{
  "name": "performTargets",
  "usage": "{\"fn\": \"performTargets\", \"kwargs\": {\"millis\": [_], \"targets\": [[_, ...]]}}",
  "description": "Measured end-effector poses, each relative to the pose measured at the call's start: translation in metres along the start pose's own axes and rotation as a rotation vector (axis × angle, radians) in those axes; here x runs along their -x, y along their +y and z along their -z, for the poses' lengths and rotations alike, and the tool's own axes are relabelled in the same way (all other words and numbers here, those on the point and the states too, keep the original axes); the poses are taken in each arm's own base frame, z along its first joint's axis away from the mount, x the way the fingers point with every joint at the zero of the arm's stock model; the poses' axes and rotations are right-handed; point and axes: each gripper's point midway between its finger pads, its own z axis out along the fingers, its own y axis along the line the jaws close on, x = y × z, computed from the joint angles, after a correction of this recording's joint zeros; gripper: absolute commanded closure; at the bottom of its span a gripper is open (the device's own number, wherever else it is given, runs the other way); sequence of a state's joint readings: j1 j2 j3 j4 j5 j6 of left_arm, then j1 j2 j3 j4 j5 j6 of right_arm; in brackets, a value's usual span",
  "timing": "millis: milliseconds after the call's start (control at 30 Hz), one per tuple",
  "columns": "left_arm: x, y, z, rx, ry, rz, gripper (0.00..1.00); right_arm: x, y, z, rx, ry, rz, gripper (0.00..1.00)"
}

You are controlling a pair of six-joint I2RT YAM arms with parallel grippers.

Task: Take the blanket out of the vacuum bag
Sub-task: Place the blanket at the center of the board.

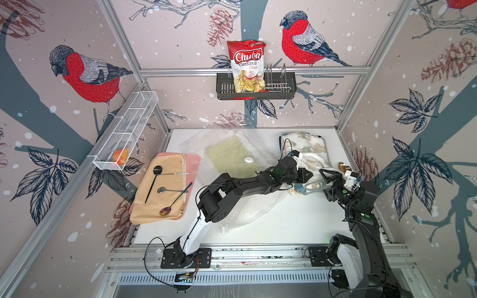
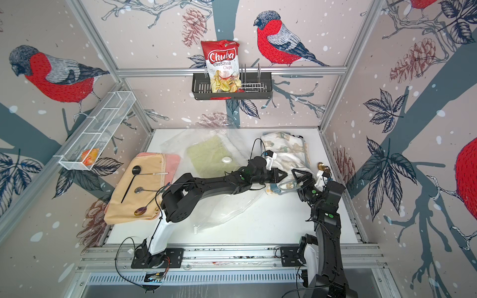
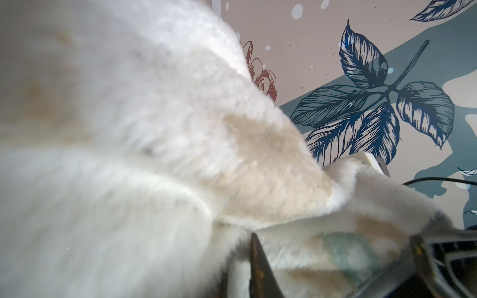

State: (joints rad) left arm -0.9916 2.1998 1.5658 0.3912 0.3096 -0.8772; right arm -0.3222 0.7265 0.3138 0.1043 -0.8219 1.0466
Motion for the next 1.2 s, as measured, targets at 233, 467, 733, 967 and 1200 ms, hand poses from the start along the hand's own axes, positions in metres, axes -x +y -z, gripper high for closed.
{"fn": "performTargets", "kwargs": {"millis": [233, 467, 733, 967, 1200], "targets": [[0.002, 0.004, 0.004, 0.029, -0.015, -0.023, 1.00, 0.001, 0.001, 0.000, 0.005, -0.004, 0.005, 0.00], [0.002, 0.018, 0.019, 0.081, -0.044, -0.051, 1.00, 0.010, -0.001, 0.008, 0.008, -0.033, -0.010, 0.00], [0.014, 0.019, 0.026, 0.100, -0.079, -0.086, 1.00, 0.009, 0.000, 0.009, 0.019, -0.020, -0.015, 0.00], [0.008, -0.037, 0.060, 0.030, -0.083, -0.245, 0.66, 0.010, 0.000, 0.008, 0.021, -0.013, -0.024, 0.00], [-0.022, -0.031, 0.076, 0.084, -0.033, -0.466, 0.58, 0.012, 0.002, 0.007, 0.033, -0.019, -0.055, 0.00]]}}
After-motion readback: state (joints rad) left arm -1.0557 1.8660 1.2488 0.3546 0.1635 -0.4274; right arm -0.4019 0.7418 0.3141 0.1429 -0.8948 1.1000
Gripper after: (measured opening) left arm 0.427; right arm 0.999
